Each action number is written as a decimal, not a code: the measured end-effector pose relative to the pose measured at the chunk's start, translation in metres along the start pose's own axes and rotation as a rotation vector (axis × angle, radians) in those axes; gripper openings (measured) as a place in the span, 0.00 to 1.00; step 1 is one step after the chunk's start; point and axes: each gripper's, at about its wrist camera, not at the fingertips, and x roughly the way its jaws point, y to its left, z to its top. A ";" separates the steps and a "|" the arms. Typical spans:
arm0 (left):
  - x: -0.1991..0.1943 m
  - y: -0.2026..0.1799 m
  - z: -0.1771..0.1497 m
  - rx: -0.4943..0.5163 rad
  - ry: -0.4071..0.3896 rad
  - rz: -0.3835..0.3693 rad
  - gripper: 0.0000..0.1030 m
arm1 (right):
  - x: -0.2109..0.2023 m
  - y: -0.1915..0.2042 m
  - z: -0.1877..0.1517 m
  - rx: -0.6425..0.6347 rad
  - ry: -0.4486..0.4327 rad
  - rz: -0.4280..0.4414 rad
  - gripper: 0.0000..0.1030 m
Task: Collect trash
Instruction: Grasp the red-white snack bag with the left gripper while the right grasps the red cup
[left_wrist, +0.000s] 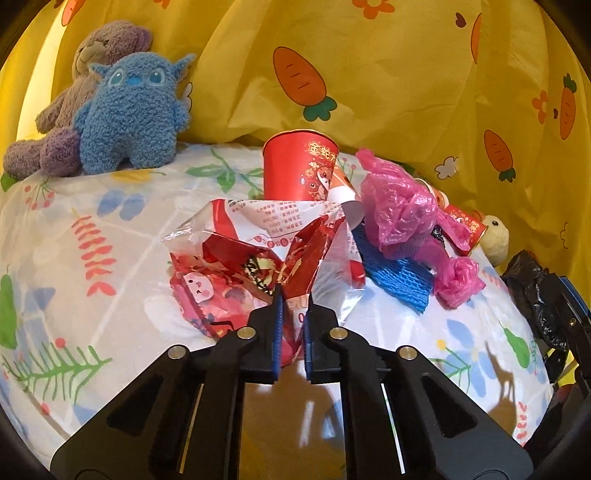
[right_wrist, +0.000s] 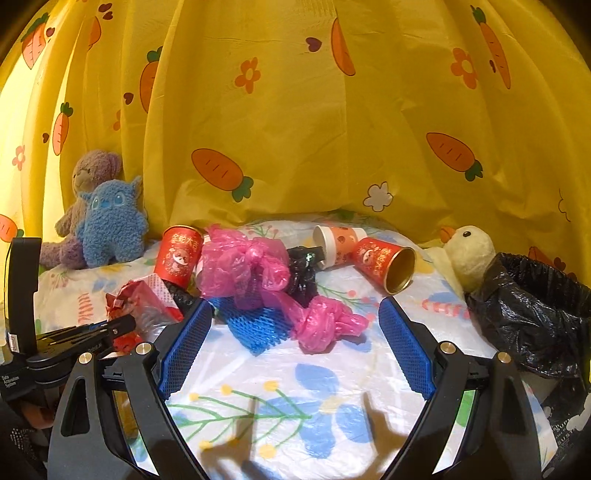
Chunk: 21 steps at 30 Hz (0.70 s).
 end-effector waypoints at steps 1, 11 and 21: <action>-0.002 0.001 0.000 -0.004 -0.009 -0.001 0.04 | 0.003 0.006 0.002 -0.009 0.002 0.010 0.86; -0.049 0.046 0.021 -0.115 -0.150 0.138 0.02 | 0.037 0.065 0.031 -0.084 0.037 0.114 0.86; -0.047 0.087 0.051 -0.197 -0.182 0.232 0.03 | 0.103 0.123 0.046 -0.112 0.134 0.188 0.86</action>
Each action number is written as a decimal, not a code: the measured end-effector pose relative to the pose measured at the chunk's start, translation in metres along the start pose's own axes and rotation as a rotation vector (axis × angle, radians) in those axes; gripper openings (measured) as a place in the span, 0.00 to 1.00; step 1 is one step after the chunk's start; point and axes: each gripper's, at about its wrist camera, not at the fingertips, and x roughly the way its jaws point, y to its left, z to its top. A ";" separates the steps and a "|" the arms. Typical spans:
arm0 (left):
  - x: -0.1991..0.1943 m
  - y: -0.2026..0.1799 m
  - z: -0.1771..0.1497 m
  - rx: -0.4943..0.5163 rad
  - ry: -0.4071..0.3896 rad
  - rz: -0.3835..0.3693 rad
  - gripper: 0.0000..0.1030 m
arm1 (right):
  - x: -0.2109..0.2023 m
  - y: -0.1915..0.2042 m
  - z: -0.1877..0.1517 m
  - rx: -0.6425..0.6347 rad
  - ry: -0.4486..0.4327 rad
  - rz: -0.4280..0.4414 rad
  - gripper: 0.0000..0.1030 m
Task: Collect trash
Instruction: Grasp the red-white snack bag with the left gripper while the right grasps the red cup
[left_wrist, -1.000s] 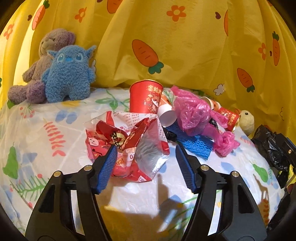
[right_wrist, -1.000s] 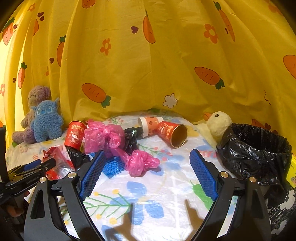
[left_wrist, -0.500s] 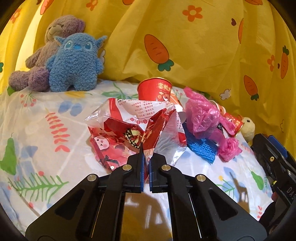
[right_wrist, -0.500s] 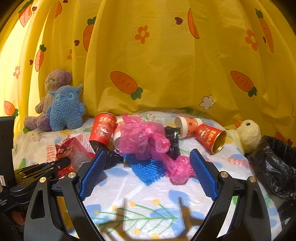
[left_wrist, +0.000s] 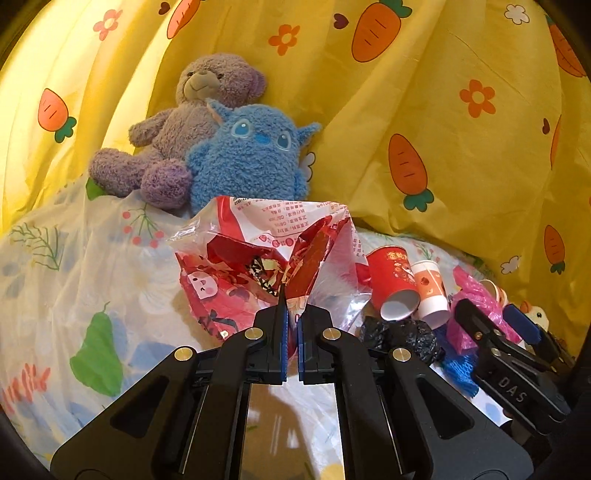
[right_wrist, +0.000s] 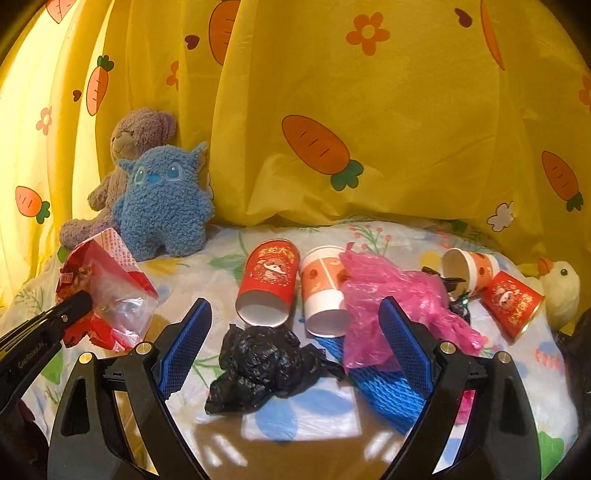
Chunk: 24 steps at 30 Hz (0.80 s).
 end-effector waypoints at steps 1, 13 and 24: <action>0.004 0.000 0.001 0.003 0.003 0.010 0.03 | 0.009 0.003 0.002 -0.001 0.013 0.005 0.86; 0.037 0.005 -0.009 -0.016 0.061 -0.006 0.03 | 0.090 0.012 0.013 0.018 0.155 0.002 0.73; 0.040 0.003 -0.012 -0.015 0.077 -0.026 0.03 | 0.112 0.025 0.011 -0.059 0.232 -0.009 0.55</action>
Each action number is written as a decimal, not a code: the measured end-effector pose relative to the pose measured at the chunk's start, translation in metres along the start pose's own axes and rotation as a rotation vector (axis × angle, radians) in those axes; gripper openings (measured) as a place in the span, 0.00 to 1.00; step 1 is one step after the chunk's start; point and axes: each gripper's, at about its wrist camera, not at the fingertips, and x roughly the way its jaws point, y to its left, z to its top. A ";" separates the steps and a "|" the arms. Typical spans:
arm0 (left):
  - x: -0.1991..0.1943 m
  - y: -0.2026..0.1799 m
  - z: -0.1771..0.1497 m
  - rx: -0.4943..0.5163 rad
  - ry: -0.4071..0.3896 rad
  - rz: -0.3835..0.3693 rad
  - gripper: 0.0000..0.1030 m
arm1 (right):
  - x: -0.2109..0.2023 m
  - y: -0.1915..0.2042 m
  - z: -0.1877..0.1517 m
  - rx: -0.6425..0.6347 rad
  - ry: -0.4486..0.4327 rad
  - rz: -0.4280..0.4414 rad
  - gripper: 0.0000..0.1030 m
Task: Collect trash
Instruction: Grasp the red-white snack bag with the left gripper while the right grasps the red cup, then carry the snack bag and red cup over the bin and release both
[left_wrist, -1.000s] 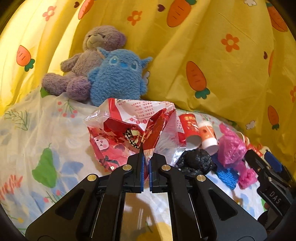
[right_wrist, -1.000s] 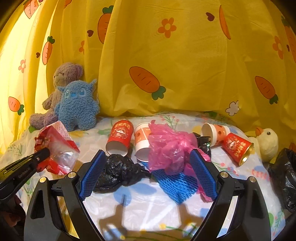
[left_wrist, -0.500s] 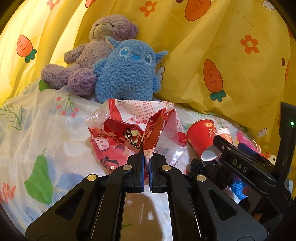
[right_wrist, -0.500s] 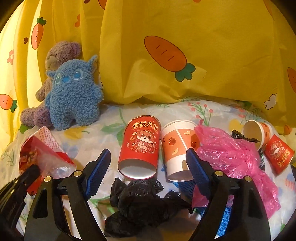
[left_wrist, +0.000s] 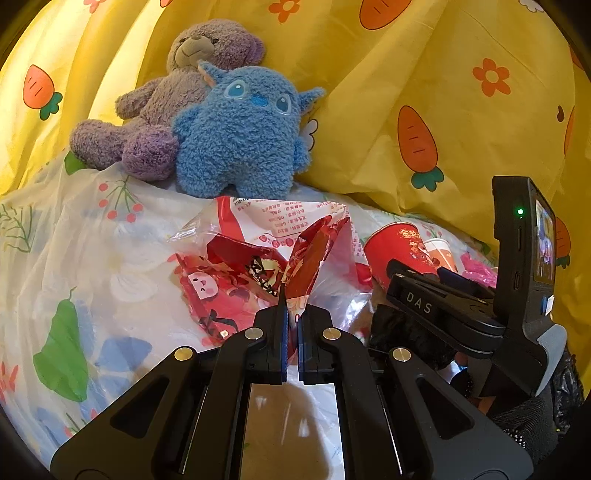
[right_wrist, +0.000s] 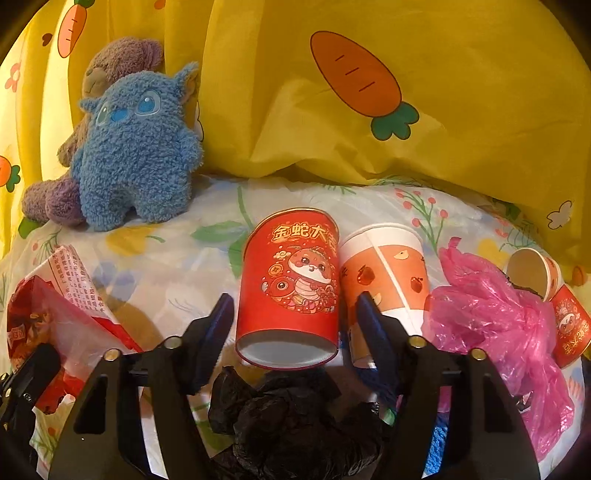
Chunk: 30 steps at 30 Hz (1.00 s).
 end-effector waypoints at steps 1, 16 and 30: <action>0.000 0.000 0.000 0.001 0.001 -0.002 0.03 | 0.003 -0.002 0.000 0.011 0.015 0.012 0.54; -0.002 -0.004 -0.002 0.023 -0.009 -0.028 0.03 | -0.077 -0.025 -0.008 0.080 -0.218 0.117 0.51; -0.074 -0.056 -0.016 0.112 -0.071 -0.121 0.03 | -0.192 -0.073 -0.067 0.094 -0.360 0.092 0.51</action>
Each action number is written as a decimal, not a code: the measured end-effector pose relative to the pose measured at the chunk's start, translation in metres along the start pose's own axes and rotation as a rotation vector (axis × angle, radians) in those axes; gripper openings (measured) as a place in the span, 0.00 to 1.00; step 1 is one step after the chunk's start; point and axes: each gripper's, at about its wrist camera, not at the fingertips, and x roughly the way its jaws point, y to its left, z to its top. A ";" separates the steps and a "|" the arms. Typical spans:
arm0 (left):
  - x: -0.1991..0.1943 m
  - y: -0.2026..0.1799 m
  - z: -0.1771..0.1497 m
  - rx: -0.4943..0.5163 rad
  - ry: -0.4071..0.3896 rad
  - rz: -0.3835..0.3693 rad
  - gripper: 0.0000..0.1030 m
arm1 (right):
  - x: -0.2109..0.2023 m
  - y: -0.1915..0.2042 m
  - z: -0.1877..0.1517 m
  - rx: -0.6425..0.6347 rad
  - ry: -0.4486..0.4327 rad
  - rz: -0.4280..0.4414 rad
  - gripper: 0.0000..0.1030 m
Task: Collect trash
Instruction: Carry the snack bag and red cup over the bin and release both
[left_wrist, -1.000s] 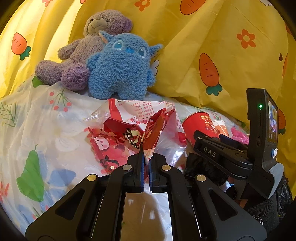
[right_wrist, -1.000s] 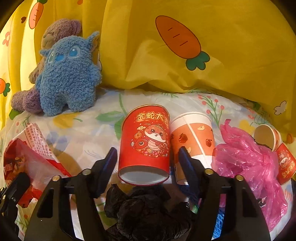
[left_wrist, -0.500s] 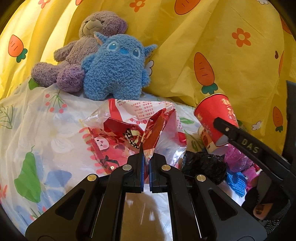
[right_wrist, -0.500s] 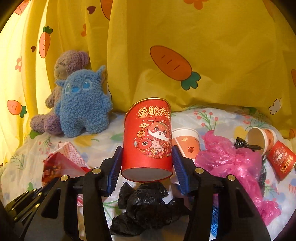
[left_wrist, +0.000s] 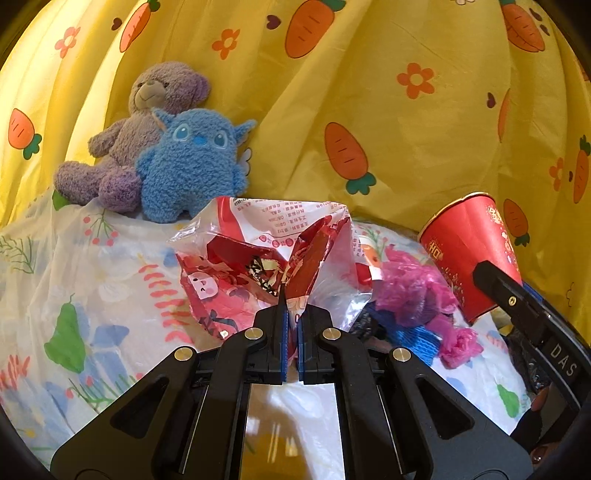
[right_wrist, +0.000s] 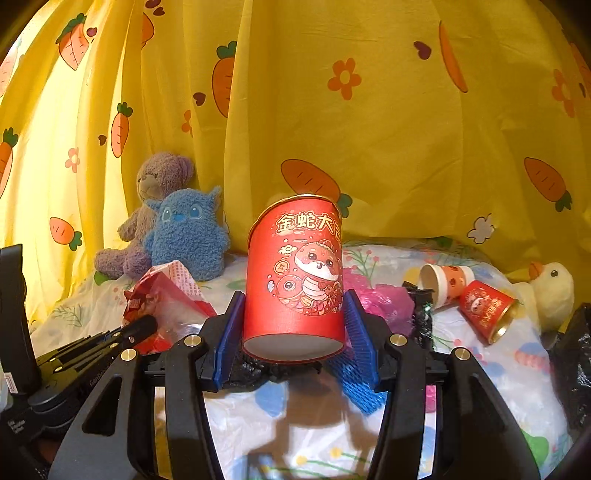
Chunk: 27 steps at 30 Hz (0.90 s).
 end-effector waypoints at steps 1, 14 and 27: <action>-0.006 -0.008 -0.001 0.011 -0.004 -0.013 0.03 | -0.009 -0.004 -0.003 0.001 -0.004 -0.015 0.51; -0.031 -0.127 -0.032 0.189 0.025 -0.206 0.03 | -0.098 -0.081 -0.038 0.041 -0.067 -0.222 0.51; -0.015 -0.273 -0.050 0.361 0.063 -0.492 0.03 | -0.154 -0.183 -0.049 0.150 -0.135 -0.495 0.51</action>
